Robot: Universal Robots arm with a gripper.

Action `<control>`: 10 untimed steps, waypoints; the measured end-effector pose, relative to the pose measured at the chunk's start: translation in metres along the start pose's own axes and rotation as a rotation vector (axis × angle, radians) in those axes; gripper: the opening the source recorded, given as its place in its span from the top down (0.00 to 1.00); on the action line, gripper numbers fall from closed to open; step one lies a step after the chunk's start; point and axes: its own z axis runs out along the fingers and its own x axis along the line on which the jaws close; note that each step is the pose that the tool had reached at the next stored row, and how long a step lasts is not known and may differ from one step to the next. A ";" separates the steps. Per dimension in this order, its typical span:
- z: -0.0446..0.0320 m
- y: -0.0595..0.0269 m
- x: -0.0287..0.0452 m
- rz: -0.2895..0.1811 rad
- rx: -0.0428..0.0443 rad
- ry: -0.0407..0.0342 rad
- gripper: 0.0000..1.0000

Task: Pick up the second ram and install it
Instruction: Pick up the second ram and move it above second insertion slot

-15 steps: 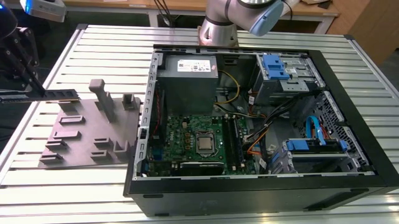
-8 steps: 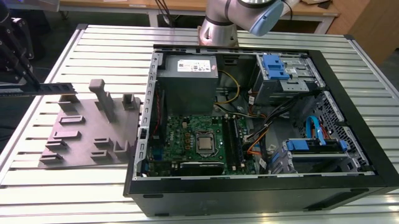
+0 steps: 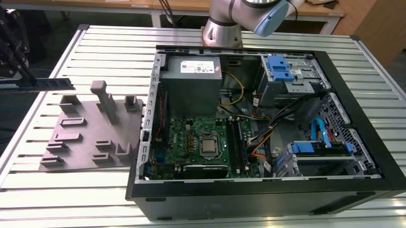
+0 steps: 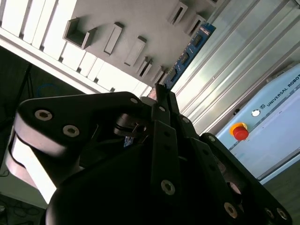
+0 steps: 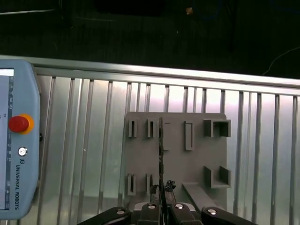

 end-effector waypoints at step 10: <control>-0.0006 -0.0124 0.0008 0.000 -0.0003 0.0001 0.86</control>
